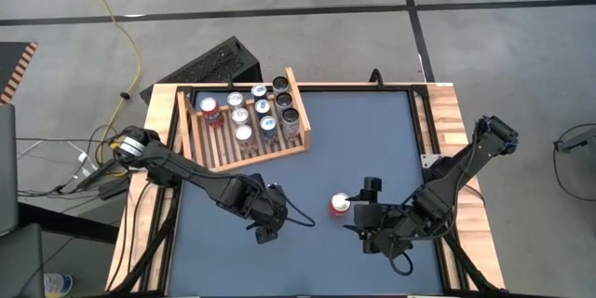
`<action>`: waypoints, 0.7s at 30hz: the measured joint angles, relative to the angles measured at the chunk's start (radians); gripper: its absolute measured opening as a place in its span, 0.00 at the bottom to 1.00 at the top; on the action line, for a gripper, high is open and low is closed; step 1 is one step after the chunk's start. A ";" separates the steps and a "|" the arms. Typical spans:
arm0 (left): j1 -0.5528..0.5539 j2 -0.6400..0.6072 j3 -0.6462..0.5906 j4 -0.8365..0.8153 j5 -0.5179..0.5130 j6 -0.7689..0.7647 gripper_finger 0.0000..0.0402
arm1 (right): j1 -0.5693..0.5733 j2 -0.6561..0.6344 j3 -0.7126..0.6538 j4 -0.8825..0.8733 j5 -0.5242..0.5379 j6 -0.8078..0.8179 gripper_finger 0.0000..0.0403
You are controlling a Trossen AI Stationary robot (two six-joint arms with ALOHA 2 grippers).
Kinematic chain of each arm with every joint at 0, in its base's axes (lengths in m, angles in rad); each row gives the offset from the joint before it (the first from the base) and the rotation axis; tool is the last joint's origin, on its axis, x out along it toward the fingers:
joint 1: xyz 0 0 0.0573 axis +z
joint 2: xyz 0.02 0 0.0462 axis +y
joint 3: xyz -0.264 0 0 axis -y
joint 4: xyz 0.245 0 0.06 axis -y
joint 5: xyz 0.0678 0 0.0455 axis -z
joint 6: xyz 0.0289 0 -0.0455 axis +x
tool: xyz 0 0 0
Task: Place canned beverage on shelf
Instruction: Put the left red soda can on the shelf aligned with the other red soda can
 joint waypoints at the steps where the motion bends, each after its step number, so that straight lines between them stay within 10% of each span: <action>1: 0.004 0.002 0.000 0.001 0.004 -0.018 0.92 | 0.000 0.000 0.000 -0.001 0.000 0.000 0.72; 21: 0.016 0.081 0.000 -0.032 0.091 -0.094 0.92 | 0.000 0.000 0.000 -0.008 -0.002 -0.002 0.72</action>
